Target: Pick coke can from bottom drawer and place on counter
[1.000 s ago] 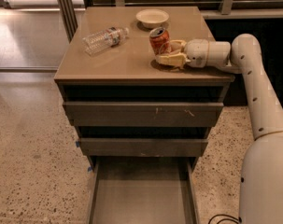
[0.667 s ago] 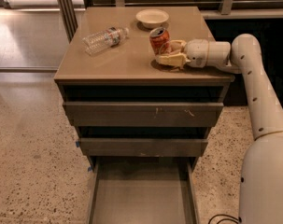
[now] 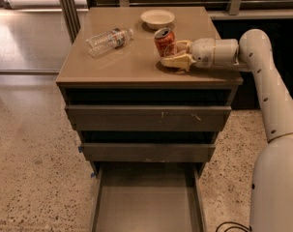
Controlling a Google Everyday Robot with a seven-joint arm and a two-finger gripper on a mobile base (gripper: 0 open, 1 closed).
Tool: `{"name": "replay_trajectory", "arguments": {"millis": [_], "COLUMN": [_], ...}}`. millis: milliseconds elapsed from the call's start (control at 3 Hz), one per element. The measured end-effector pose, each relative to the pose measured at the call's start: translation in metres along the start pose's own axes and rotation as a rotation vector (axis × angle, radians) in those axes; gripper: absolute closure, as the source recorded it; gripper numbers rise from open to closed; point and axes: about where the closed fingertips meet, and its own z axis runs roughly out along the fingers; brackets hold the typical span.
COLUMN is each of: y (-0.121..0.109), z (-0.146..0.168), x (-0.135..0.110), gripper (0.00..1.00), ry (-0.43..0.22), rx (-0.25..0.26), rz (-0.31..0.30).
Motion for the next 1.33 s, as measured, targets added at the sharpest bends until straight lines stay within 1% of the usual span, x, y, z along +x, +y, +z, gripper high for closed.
{"name": "replay_trajectory", "arguments": {"millis": [667,1000,1333], "y": [0.0,0.0,0.0], "z": [0.0,0.0001,0.0001], "x": [0.0,0.0,0.0], "gripper": [0.19,0.0,0.0], "ry": [0.0,0.0,0.0], "rx": [0.0,0.0,0.0], "rz": [0.0,0.0,0.0]}}
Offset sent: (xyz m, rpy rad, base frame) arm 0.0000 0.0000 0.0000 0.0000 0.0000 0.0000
